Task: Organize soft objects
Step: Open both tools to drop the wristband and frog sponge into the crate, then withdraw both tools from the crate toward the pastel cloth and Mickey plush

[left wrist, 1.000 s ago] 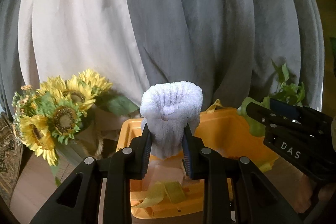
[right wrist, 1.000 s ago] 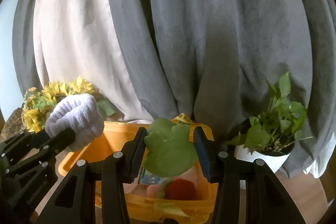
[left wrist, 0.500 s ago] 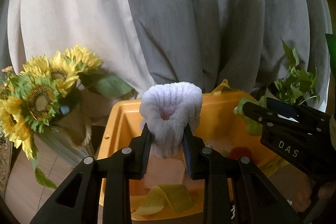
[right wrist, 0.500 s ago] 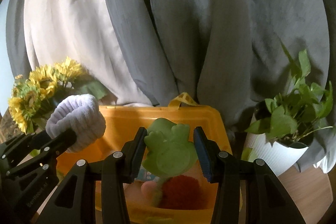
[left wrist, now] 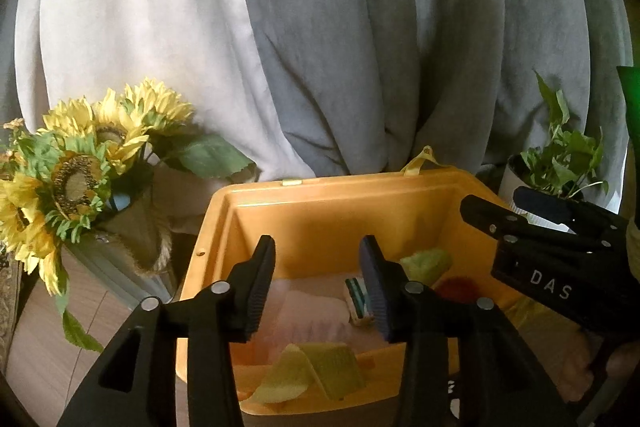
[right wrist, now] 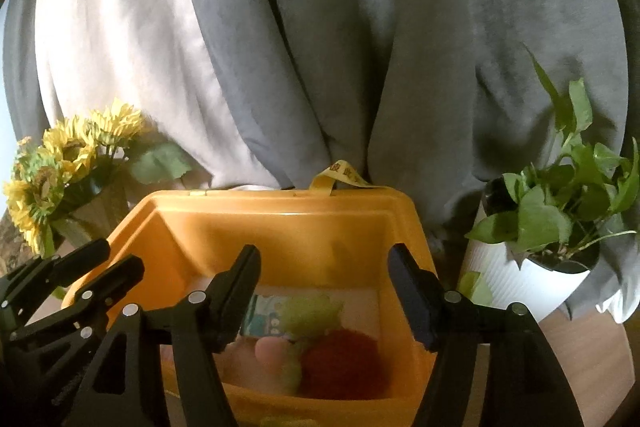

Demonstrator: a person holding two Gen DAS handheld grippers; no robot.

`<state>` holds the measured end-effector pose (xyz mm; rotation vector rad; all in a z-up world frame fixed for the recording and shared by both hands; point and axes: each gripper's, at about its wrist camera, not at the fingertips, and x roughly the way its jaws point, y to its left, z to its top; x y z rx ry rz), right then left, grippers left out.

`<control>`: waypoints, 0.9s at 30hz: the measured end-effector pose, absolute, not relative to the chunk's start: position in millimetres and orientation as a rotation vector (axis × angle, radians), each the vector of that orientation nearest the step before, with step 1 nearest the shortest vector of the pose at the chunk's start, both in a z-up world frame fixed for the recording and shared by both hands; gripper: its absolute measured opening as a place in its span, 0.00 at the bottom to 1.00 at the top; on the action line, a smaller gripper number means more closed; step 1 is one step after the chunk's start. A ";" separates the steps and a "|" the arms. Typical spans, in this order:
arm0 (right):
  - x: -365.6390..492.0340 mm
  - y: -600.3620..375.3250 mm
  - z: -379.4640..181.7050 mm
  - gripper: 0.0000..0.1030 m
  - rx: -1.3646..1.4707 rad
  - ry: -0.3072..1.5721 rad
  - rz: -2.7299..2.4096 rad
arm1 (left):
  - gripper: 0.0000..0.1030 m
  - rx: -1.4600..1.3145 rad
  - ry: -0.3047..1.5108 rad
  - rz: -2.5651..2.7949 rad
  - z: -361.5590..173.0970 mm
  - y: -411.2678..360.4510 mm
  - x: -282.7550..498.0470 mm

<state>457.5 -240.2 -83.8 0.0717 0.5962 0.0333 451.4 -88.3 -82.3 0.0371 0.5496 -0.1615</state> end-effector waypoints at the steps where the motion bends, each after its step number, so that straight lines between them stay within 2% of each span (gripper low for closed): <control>1: 455.4 -240.8 -82.4 0.65 0.076 0.593 0.034 | 0.45 0.036 0.547 -0.160 -81.2 -88.1 449.9; 27: 370.5 -253.3 -37.3 0.65 0.084 0.487 0.008 | 0.51 0.040 0.459 -0.126 -36.4 -88.6 361.3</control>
